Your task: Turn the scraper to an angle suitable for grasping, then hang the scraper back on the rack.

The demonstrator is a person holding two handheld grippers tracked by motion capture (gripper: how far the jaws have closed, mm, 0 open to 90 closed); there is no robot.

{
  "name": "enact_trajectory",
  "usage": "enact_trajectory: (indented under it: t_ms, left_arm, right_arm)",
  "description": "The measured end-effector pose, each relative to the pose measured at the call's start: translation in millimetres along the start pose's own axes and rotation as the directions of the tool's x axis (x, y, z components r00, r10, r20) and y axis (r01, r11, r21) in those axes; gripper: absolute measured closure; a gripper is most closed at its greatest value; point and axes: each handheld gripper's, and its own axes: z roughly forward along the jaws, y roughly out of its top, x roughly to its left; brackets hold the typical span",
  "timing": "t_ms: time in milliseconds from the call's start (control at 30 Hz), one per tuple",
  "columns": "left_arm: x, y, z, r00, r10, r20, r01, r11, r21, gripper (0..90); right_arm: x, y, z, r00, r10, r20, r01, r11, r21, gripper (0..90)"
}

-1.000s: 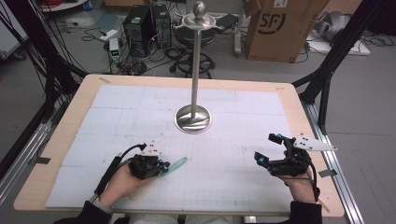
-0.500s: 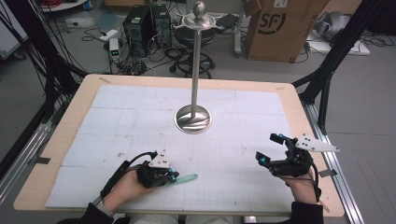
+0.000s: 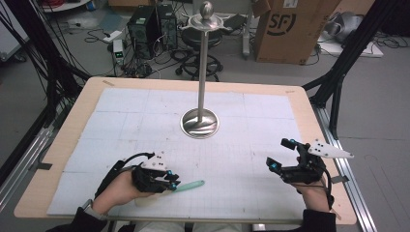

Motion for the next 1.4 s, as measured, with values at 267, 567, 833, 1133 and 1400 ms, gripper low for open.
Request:
enact_trajectory:
  t_ms: [267, 567, 833, 1133, 1400]
  left_arm:
    - [-8.3, 0.8, -8.7, 0.9973, 0.072, 0.013, -0.072, 0.9973, -0.013, 32.6]
    - [-13.2, 3.7, -9.8, 0.9963, 0.086, 0.001, -0.086, 0.9937, 0.071, 20.6]
    - [-5.5, 17.5, -7.5, 0.9955, 0.071, 0.063, -0.082, 0.9797, 0.183, 23.4]
    - [-2.6, 16.1, 10.5, 0.9932, 0.072, 0.091, -0.098, 0.9421, 0.321, 30.9]
    - [1.0, 18.7, 22.2, 0.9965, 0.056, 0.062, -0.077, 0.9084, 0.411, 45.5]
  right_arm:
    - [3.8, 4.2, 3.7, 0.9997, -0.007, -0.023, 0.007, 1.0, -0.007, 1.6]
    - [2.6, 5.9, 9.1, 0.999, -0.005, -0.044, 0.005, 1.0, -0.004, 1.5]
    - [2.4, 9.2, 12.5, 0.9982, -0.001, -0.06, 0.0, 1.0, -0.011, 1.5]
    - [0.9, 9.6, 13.8, 0.9979, 0.001, -0.064, -0.001, 1.0, -0.011, 1.5]
    - [1.2, 9.9, 14.1, 0.998, -0.002, -0.063, 0.002, 1.0, -0.01, 1.6]
